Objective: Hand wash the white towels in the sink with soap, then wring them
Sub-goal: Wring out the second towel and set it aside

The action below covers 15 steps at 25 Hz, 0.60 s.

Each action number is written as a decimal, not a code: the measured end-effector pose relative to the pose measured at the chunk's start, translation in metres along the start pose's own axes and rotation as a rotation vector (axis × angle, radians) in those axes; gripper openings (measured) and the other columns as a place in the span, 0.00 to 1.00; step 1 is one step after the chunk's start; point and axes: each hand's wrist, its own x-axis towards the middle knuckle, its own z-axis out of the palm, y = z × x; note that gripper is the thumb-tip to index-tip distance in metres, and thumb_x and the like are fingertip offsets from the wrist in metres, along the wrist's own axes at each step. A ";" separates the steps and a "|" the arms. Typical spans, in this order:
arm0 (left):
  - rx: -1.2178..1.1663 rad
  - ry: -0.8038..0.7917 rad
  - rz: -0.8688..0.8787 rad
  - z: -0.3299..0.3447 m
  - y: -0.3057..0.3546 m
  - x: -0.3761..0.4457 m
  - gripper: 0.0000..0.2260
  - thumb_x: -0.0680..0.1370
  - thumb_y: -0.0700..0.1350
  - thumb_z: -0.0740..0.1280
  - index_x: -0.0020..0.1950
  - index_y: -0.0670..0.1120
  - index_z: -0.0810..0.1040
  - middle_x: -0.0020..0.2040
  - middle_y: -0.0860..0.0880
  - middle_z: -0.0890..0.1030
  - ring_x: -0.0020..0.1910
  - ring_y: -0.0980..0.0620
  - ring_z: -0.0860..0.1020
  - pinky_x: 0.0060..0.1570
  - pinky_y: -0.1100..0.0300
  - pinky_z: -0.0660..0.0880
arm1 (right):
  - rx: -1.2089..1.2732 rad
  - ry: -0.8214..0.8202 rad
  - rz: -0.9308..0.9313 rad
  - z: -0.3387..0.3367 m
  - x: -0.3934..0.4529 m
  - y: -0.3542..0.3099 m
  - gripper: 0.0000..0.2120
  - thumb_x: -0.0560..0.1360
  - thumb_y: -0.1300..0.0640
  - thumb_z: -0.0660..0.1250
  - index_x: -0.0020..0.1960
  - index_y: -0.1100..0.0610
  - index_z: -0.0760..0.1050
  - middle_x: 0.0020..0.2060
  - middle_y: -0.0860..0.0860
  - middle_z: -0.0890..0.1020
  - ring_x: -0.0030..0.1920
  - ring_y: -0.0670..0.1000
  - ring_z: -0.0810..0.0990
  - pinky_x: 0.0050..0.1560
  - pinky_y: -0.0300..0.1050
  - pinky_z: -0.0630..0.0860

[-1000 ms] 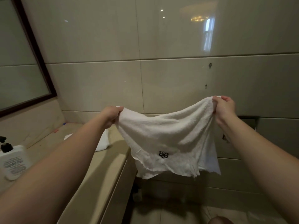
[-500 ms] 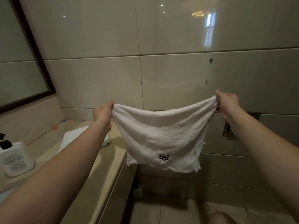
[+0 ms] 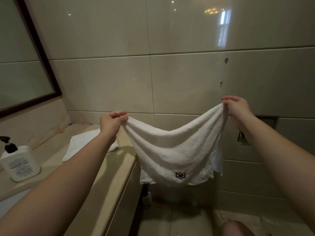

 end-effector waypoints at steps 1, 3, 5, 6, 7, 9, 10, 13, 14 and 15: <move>-0.005 0.028 0.019 -0.003 -0.001 0.000 0.08 0.73 0.37 0.76 0.44 0.50 0.85 0.47 0.47 0.85 0.53 0.47 0.82 0.61 0.54 0.78 | -0.046 -0.053 0.001 -0.002 -0.001 0.001 0.09 0.77 0.65 0.66 0.52 0.55 0.81 0.41 0.50 0.79 0.43 0.47 0.75 0.39 0.37 0.68; -0.023 0.068 0.017 -0.012 -0.001 0.005 0.09 0.72 0.36 0.77 0.47 0.49 0.85 0.51 0.46 0.85 0.55 0.46 0.82 0.63 0.53 0.78 | -0.137 -0.122 -0.021 -0.008 -0.004 0.002 0.11 0.75 0.66 0.69 0.56 0.57 0.82 0.46 0.51 0.81 0.48 0.48 0.76 0.45 0.37 0.70; 0.000 0.034 0.030 -0.020 0.000 0.007 0.13 0.71 0.35 0.78 0.54 0.47 0.85 0.53 0.44 0.83 0.54 0.47 0.81 0.62 0.55 0.77 | -0.195 -0.131 -0.069 -0.012 -0.008 -0.001 0.14 0.73 0.68 0.70 0.57 0.58 0.82 0.50 0.55 0.82 0.53 0.50 0.77 0.52 0.40 0.72; 0.054 0.009 0.063 -0.023 0.001 0.006 0.14 0.72 0.36 0.78 0.57 0.45 0.84 0.52 0.44 0.83 0.52 0.48 0.80 0.60 0.56 0.77 | -0.215 -0.144 -0.089 -0.013 -0.009 -0.004 0.14 0.73 0.68 0.70 0.56 0.58 0.82 0.52 0.55 0.82 0.55 0.51 0.77 0.53 0.40 0.72; 0.140 -0.001 0.116 -0.025 0.003 0.004 0.13 0.73 0.39 0.78 0.57 0.45 0.85 0.50 0.44 0.83 0.49 0.49 0.80 0.57 0.56 0.78 | -0.247 -0.166 -0.103 -0.014 -0.009 -0.007 0.14 0.73 0.67 0.71 0.57 0.58 0.83 0.52 0.55 0.82 0.56 0.51 0.77 0.53 0.40 0.72; 0.335 0.040 0.230 -0.027 0.004 0.002 0.10 0.74 0.44 0.77 0.54 0.44 0.86 0.46 0.43 0.84 0.45 0.48 0.80 0.51 0.55 0.77 | -0.337 -0.244 -0.119 -0.018 -0.008 -0.013 0.15 0.72 0.65 0.75 0.58 0.58 0.83 0.53 0.55 0.81 0.57 0.51 0.76 0.53 0.41 0.71; 0.408 0.077 0.264 -0.029 0.005 0.001 0.09 0.75 0.47 0.77 0.52 0.44 0.86 0.45 0.42 0.84 0.44 0.47 0.80 0.49 0.55 0.76 | -0.381 -0.286 -0.120 -0.020 -0.007 -0.015 0.15 0.71 0.63 0.76 0.57 0.57 0.83 0.53 0.55 0.81 0.57 0.52 0.76 0.54 0.41 0.70; 0.504 0.149 0.306 -0.029 0.008 -0.002 0.09 0.77 0.49 0.74 0.49 0.44 0.84 0.43 0.44 0.82 0.45 0.45 0.79 0.44 0.56 0.70 | -0.546 -0.337 -0.152 -0.021 -0.006 -0.017 0.11 0.72 0.59 0.77 0.54 0.55 0.83 0.51 0.57 0.81 0.56 0.54 0.77 0.54 0.43 0.69; 0.522 0.162 0.317 -0.028 0.009 -0.004 0.08 0.78 0.49 0.73 0.49 0.45 0.83 0.45 0.45 0.80 0.45 0.45 0.78 0.45 0.57 0.69 | -0.592 -0.322 -0.177 -0.019 -0.005 -0.017 0.10 0.74 0.57 0.76 0.54 0.56 0.83 0.50 0.57 0.81 0.55 0.54 0.77 0.54 0.43 0.68; 0.535 0.173 0.330 -0.028 0.010 -0.006 0.08 0.78 0.49 0.72 0.49 0.45 0.81 0.49 0.46 0.77 0.47 0.47 0.76 0.47 0.58 0.68 | -0.622 -0.293 -0.203 -0.017 -0.004 -0.016 0.09 0.76 0.55 0.74 0.54 0.58 0.82 0.51 0.57 0.80 0.56 0.54 0.77 0.53 0.43 0.68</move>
